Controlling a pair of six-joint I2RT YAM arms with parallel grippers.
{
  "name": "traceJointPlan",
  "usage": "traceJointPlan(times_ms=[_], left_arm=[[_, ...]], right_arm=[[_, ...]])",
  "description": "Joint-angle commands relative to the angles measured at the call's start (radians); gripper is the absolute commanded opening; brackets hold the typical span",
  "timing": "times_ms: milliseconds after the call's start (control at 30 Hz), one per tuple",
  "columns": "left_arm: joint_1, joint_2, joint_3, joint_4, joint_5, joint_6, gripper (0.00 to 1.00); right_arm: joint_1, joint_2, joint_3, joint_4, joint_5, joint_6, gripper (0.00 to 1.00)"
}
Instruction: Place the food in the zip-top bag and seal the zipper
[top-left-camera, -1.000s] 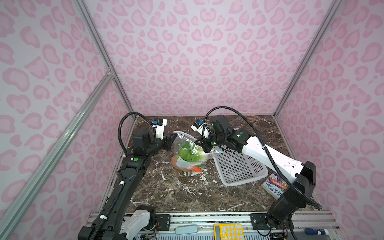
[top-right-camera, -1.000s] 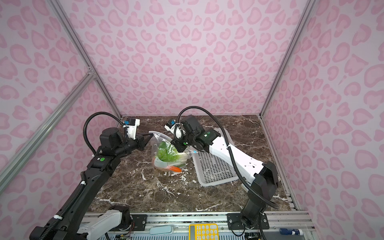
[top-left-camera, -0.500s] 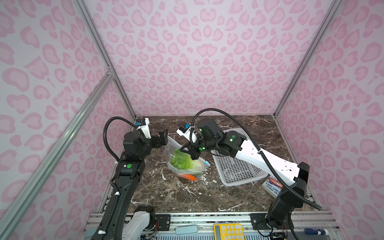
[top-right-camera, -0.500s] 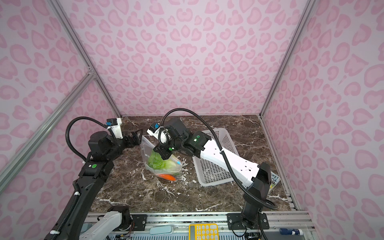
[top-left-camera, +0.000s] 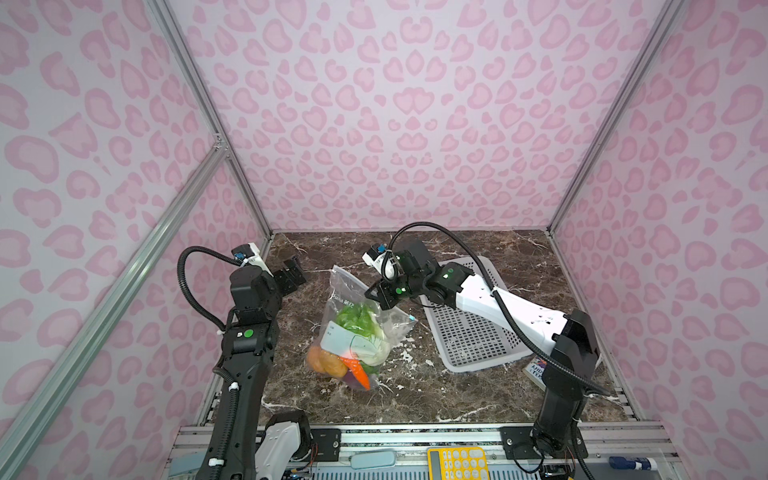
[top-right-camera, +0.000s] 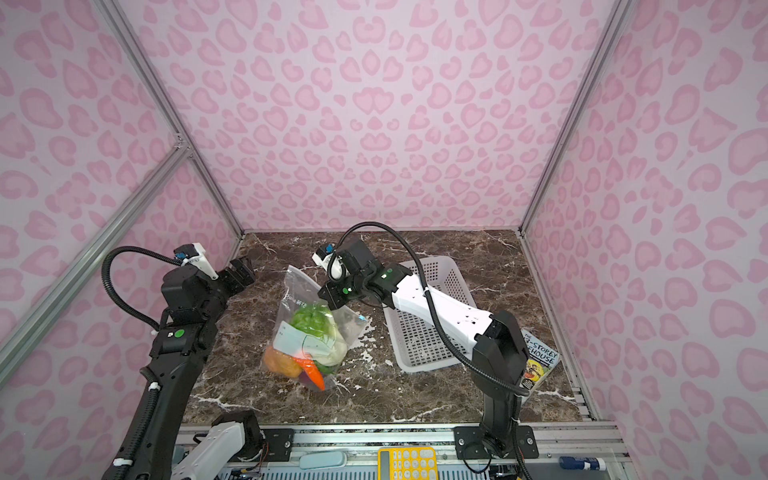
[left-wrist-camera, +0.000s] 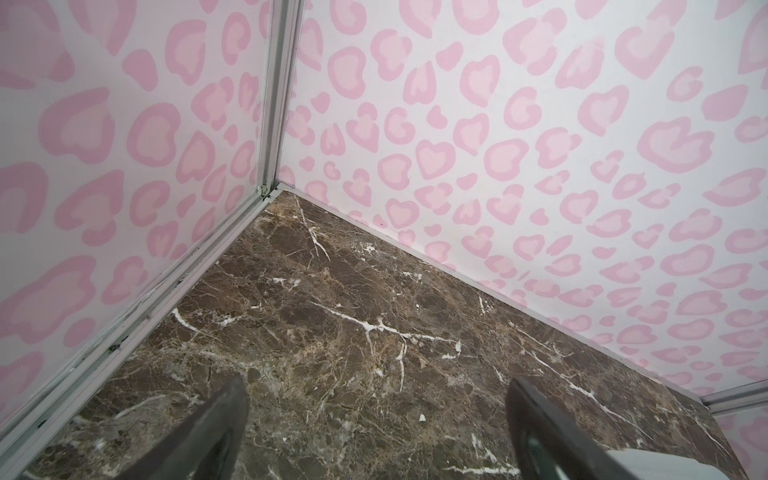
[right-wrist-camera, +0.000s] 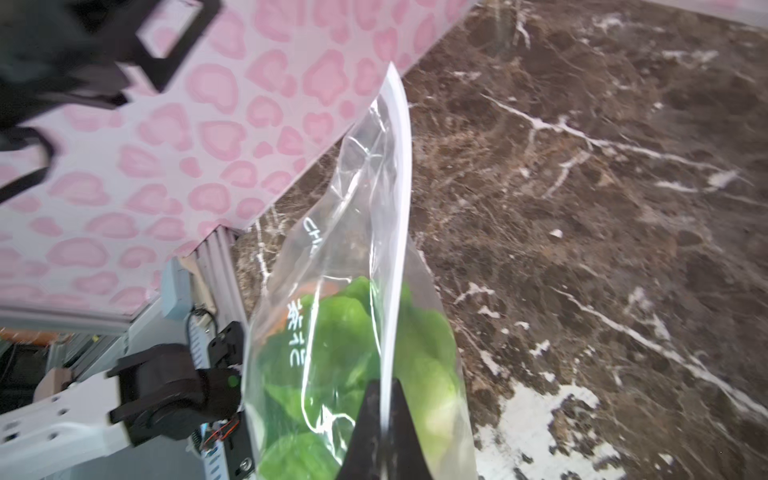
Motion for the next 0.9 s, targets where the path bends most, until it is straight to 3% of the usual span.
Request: traceJointPlan(times_ms=[0,267,300,433,533,600,700,867], left_arm=[[0.003,0.009,0.002,0.014,-0.003,-0.008,0.98],[0.005,0.010,0.005,0.009,-0.020,0.004,0.98],[0.006,0.008,0.005,0.008,-0.023,0.007,0.98],[0.006,0.002,0.008,0.000,-0.052,0.026,0.98],[0.006,0.005,0.008,0.000,-0.066,0.034,0.98],[0.006,0.011,0.008,0.000,-0.066,0.035,0.98],[0.006,0.020,0.008,0.000,-0.068,0.039,0.98],[0.006,0.032,0.005,-0.003,-0.054,0.041,0.98]], right_arm=[[-0.022,0.057,0.003,0.100,0.069,0.013,0.00],[-0.047,0.322,0.229,0.060,0.390,-0.097,0.00],[-0.048,0.372,0.296,0.020,0.416,-0.102,0.04],[-0.059,0.550,0.624,-0.201,0.478,-0.089,0.38],[-0.067,0.582,0.748,-0.265,0.498,-0.083,0.52],[-0.075,0.548,0.741,-0.256,0.514,-0.086,0.63],[-0.102,0.460,0.663,-0.236,0.544,-0.102,0.64],[-0.195,0.234,0.373,-0.163,0.573,-0.113,0.64]])
